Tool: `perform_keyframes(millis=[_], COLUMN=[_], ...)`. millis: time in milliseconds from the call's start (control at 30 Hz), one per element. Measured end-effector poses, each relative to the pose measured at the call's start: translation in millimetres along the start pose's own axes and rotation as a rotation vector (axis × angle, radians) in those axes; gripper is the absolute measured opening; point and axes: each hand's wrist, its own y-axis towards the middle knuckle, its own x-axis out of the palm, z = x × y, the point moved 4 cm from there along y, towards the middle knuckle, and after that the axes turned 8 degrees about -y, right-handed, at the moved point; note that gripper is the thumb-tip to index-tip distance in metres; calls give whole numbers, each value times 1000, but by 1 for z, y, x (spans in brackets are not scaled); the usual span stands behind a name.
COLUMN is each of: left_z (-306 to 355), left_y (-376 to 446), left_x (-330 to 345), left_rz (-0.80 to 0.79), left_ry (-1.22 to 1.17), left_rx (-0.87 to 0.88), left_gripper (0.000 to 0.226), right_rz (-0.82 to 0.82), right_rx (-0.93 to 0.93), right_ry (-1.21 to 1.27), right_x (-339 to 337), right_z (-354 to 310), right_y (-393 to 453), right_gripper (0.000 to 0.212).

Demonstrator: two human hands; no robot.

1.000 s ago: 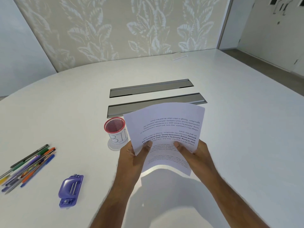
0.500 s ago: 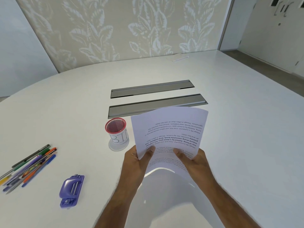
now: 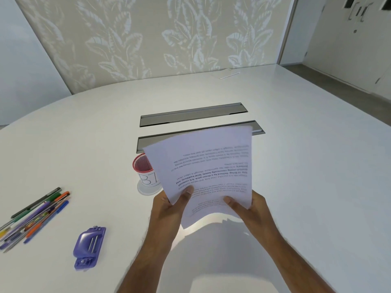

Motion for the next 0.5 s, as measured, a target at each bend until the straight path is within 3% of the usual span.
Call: perform_keyframes(millis=[133,400,500], left_z=[12,13,11], left_y=[4,9,7], left_x=[-4,3,9], left_rz=[9,-31,-65], left_ry=[-98,-410,-459], left_rx=[40,-2,0], left_gripper=[24,34,37], right_rz=[40,40,41], right_rx=[4,25,9], right_ry=[54,466,506], right_x=[-10,-3,4], right_z=[3,6,2], right_y=[0,4,6], right_gripper=[26,62,56])
